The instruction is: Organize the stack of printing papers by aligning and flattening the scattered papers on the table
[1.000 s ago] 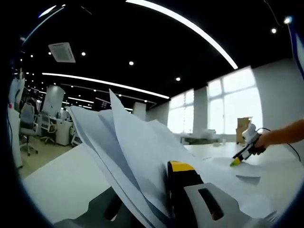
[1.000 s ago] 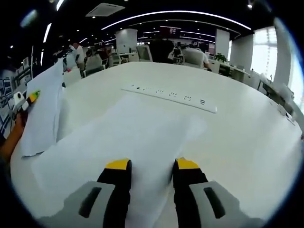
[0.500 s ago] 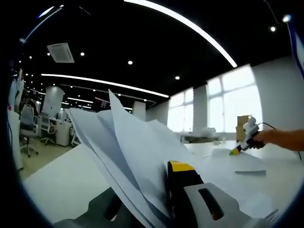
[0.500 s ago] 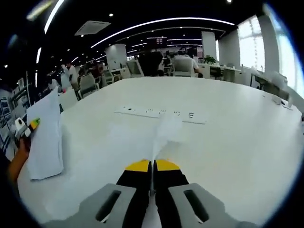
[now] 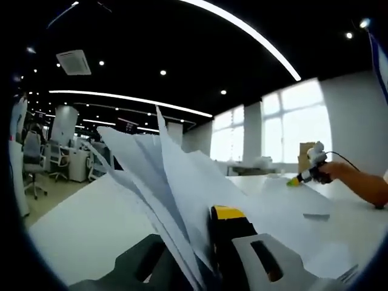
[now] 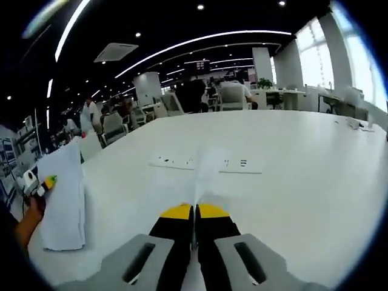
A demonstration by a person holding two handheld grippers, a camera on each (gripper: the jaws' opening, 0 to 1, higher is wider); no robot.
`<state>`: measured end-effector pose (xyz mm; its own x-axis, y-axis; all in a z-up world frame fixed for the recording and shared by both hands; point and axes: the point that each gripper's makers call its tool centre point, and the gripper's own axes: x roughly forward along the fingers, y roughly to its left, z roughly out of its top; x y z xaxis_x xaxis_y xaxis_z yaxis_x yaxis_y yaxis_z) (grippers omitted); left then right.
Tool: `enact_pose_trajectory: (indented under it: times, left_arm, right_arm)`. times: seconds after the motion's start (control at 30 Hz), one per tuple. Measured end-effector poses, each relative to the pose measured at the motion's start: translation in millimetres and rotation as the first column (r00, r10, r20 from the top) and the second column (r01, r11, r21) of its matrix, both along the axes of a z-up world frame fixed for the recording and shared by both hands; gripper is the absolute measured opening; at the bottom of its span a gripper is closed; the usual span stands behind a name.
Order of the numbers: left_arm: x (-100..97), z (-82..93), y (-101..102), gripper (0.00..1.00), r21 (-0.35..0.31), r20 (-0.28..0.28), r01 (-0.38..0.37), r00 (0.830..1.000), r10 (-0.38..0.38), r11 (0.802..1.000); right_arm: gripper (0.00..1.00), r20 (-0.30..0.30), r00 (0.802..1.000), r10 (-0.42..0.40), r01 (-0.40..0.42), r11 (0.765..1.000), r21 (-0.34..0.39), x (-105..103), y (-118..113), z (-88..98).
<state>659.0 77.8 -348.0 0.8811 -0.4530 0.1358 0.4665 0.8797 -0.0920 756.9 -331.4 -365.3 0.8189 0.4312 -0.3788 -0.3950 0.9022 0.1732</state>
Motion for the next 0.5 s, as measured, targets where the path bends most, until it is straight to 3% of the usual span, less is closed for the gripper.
enact_pose_trajectory:
  times: [0.23, 0.5]
  left_arm:
    - [-0.7, -0.1, -0.9, 0.08, 0.001, -0.006, 0.002, 1.0, -0.002, 1.0]
    - [-0.9, -2.5, -6.4, 0.07, -0.008, -0.031, 0.038, 0.999, -0.039, 0.999]
  right_arm:
    - [0.0, -0.009, 1.0, -0.012, 0.012, 1.0, -0.001, -4.7, -12.0, 3.6]
    - [0.0, -0.005, 1.0, 0.003, -0.004, 1.0, -0.019, -5.4, -4.0, 4.3]
